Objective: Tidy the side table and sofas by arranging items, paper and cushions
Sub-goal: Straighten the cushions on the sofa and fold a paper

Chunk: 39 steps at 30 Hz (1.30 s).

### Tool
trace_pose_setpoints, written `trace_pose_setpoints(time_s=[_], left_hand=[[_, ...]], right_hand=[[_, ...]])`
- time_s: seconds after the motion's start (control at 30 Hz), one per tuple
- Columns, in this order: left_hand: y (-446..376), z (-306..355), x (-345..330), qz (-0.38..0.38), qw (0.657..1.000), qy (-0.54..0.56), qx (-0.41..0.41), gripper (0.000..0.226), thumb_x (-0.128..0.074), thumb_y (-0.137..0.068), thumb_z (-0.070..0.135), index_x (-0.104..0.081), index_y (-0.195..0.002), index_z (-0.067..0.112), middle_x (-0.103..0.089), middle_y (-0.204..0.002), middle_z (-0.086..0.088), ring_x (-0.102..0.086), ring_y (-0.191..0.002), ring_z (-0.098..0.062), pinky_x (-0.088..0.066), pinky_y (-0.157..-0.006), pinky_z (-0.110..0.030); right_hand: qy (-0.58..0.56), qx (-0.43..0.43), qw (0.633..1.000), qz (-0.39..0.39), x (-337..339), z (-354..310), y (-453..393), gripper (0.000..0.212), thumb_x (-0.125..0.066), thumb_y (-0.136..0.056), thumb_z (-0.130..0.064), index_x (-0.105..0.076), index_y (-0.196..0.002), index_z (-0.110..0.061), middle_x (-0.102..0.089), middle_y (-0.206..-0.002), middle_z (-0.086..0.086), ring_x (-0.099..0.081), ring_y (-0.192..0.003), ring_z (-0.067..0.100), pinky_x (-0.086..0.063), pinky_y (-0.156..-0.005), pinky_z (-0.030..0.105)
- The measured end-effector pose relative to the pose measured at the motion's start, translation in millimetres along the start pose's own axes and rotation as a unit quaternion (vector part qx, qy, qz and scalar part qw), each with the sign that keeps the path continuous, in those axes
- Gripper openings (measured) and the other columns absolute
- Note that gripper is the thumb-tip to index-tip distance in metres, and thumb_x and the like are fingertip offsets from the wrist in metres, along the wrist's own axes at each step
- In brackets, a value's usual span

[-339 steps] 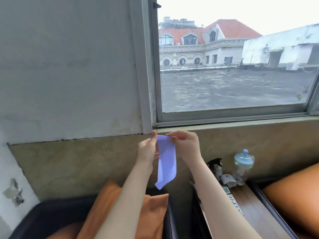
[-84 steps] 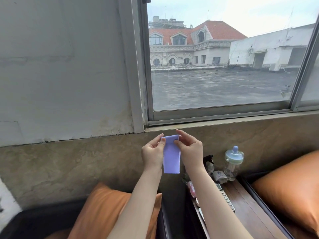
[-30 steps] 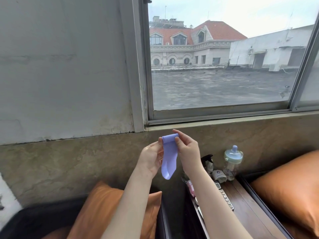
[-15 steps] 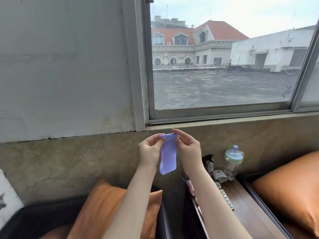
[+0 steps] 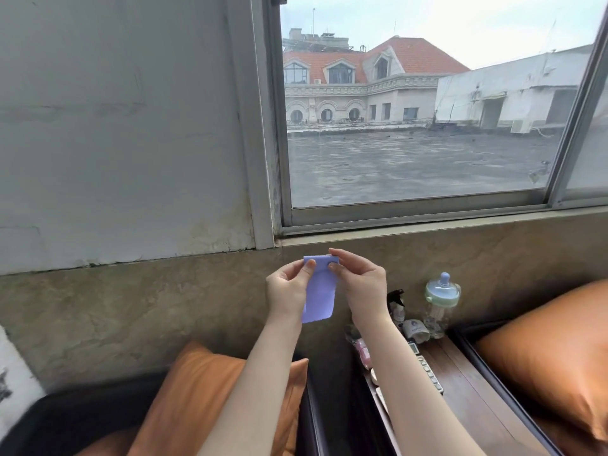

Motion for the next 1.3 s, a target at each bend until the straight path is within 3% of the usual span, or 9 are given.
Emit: trace_pose_setpoints(time_s=[0.13,0.2,0.3,0.43,0.63,0.77,0.97,1.13,1.3], left_hand=[[2,-3,0,-0.001,1.000,0.014,-0.001,0.019,-0.061,-0.088,-0.002,-0.067,-0.106,-0.002,-0.067,-0.080,-0.001,-0.061,-0.074,-0.017,-0.051,-0.077,-0.032],[7,-8,-6,-0.024,0.999,0.026,0.021,0.021,-0.058,-0.089,-0.003,-0.067,-0.105,0.007,-0.068,-0.080,0.000,-0.062,-0.073,-0.014,-0.053,-0.075,-0.029],[12,-15,-15,-0.049,0.998,0.010,0.046,0.019,-0.057,-0.092,0.004,-0.063,-0.107,0.015,-0.068,-0.093,-0.005,-0.062,-0.084,-0.020,-0.053,-0.084,-0.040],[20,-18,-20,-0.024,0.999,-0.016,0.044,0.023,-0.059,-0.092,0.008,-0.063,-0.114,0.005,-0.065,-0.099,-0.008,-0.060,-0.091,-0.024,-0.051,-0.089,-0.047],[35,-34,-29,-0.069,0.987,0.084,0.121,0.022,-0.054,-0.090,-0.006,-0.062,-0.103,0.010,-0.065,-0.084,-0.007,-0.062,-0.071,-0.021,-0.055,-0.060,-0.029],[44,-48,-32,-0.064,0.979,0.104,0.162,0.014,-0.056,-0.090,0.001,-0.065,-0.097,0.009,-0.064,-0.085,-0.010,-0.061,-0.072,-0.022,-0.054,-0.056,-0.025],[52,-52,-36,-0.039,0.992,0.056,0.104,0.026,-0.056,-0.088,-0.009,-0.063,-0.102,0.012,-0.064,-0.093,-0.005,-0.061,-0.080,-0.018,-0.054,-0.075,-0.030],[57,-70,-51,-0.072,0.990,-0.004,0.121,0.036,-0.056,-0.087,-0.010,-0.057,-0.120,0.004,-0.065,-0.098,-0.008,-0.061,-0.092,-0.024,-0.052,-0.081,-0.031],[68,-88,-65,-0.053,0.982,-0.004,0.184,0.016,-0.058,-0.091,0.003,-0.061,-0.103,-0.007,-0.063,-0.079,-0.012,-0.060,-0.069,-0.020,-0.054,-0.056,-0.020]], right_hand=[[0.002,-0.018,1.000,-0.007,1,4,2,0.026,-0.062,-0.085,0.002,-0.074,-0.078,-0.021,-0.073,-0.078,-0.002,-0.063,-0.082,0.020,-0.051,-0.082,0.035],[0.009,-0.023,1.000,0.003,6,4,4,0.028,-0.061,-0.085,0.005,-0.073,-0.081,-0.020,-0.072,-0.078,-0.003,-0.063,-0.079,0.016,-0.051,-0.079,0.029],[0.034,-0.014,0.999,0.018,15,4,7,0.027,-0.061,-0.085,0.004,-0.070,-0.099,-0.018,-0.068,-0.082,-0.005,-0.060,-0.074,0.003,-0.049,-0.070,0.017],[0.073,-0.003,0.997,0.033,23,7,12,0.020,-0.060,-0.087,0.000,-0.072,-0.097,-0.013,-0.069,-0.083,-0.004,-0.061,-0.073,0.004,-0.049,-0.069,0.019],[0.058,-0.024,0.998,0.024,42,13,18,0.033,-0.054,-0.086,0.010,-0.072,-0.081,-0.017,-0.069,-0.075,0.000,-0.060,-0.068,0.011,-0.049,-0.063,0.022],[0.044,-0.031,0.998,0.019,54,18,24,0.041,-0.052,-0.082,0.017,-0.073,-0.074,-0.017,-0.071,-0.074,-0.002,-0.065,-0.069,0.007,-0.051,-0.063,0.019],[0.083,-0.070,0.994,-0.032,66,32,27,0.022,-0.054,-0.093,-0.007,-0.068,-0.107,-0.016,-0.067,-0.093,-0.003,-0.062,-0.082,0.009,-0.050,-0.071,0.017],[0.150,-0.039,0.988,0.020,95,32,21,0.025,-0.053,-0.089,0.005,-0.071,-0.101,-0.007,-0.068,-0.090,0.004,-0.062,-0.083,0.013,-0.051,-0.075,0.021],[0.139,-0.024,0.989,0.037,115,28,24,0.039,-0.049,-0.085,0.013,-0.071,-0.089,-0.019,-0.068,-0.078,-0.005,-0.060,-0.065,-0.005,-0.045,-0.063,0.008]])
Point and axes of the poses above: each hand's wrist, its own y-axis away from the middle knuckle, its own x-axis out of the back of the hand, z = x × y, the point moved 9 cm from there along -y, towards the middle knuckle
